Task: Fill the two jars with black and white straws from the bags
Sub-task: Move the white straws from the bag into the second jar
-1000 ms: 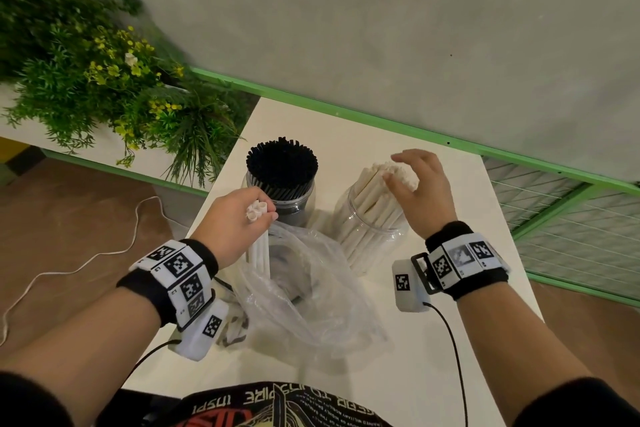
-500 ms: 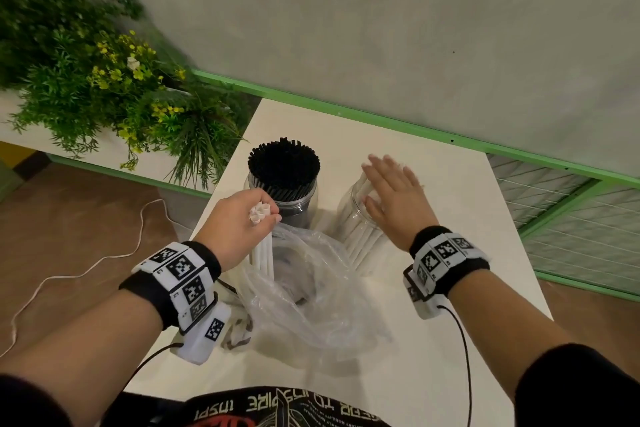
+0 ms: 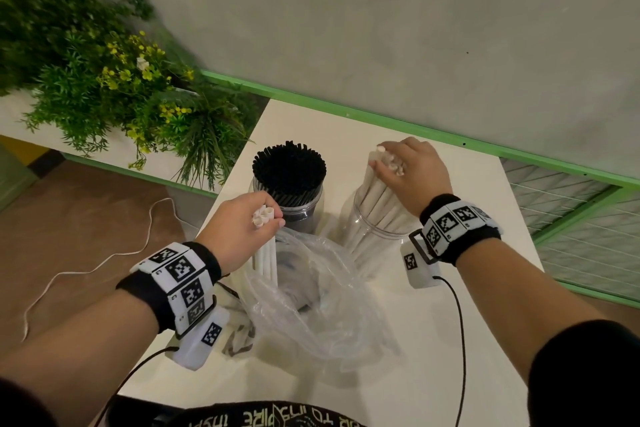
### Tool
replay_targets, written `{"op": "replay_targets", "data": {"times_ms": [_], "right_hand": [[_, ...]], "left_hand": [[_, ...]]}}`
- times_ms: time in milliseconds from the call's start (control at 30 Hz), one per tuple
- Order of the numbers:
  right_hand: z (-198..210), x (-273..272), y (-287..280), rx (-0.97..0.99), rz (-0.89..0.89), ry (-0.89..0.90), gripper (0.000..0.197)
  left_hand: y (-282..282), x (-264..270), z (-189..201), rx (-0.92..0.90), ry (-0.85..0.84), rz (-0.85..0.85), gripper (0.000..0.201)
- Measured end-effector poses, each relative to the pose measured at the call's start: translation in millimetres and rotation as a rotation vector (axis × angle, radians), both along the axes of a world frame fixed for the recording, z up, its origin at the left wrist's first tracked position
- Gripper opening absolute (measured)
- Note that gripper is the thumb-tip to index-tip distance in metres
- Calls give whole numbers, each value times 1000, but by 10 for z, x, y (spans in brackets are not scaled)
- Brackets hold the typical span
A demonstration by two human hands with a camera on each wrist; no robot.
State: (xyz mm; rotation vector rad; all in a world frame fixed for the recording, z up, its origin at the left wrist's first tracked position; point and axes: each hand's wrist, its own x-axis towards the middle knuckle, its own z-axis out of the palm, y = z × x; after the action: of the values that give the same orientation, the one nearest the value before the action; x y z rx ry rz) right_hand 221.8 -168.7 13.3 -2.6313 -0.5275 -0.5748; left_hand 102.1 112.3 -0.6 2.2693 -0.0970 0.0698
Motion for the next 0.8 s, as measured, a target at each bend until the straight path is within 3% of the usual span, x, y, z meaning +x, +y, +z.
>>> {"op": "replay_targets", "data": {"times_ms": [100,200,300,467,633,733,800], "right_hand": [[-65,14,9,-213,-34,265,49],[-53,23,-15,-182,40,213,52],[-58,40,2,-255,71,236,36],[-40,84,-15,78,-2,217,15],[-30,116,-2,-166,-1,423,34],[99,19,40,-87,-13,230,48],[223,-211,132,77,43,92,50]], "left_hand": [[-9,7,16,-1,5,5,7],[-18,13,27,13,16,7,6],[-24,16,33,14,13,9,6],[-28,10,38,20,9,-3,5],[-18,8,44,4,16,0,5],[-9,14,32,-73,44,-8,8],[29,13,24,-196,74,4,19]]}}
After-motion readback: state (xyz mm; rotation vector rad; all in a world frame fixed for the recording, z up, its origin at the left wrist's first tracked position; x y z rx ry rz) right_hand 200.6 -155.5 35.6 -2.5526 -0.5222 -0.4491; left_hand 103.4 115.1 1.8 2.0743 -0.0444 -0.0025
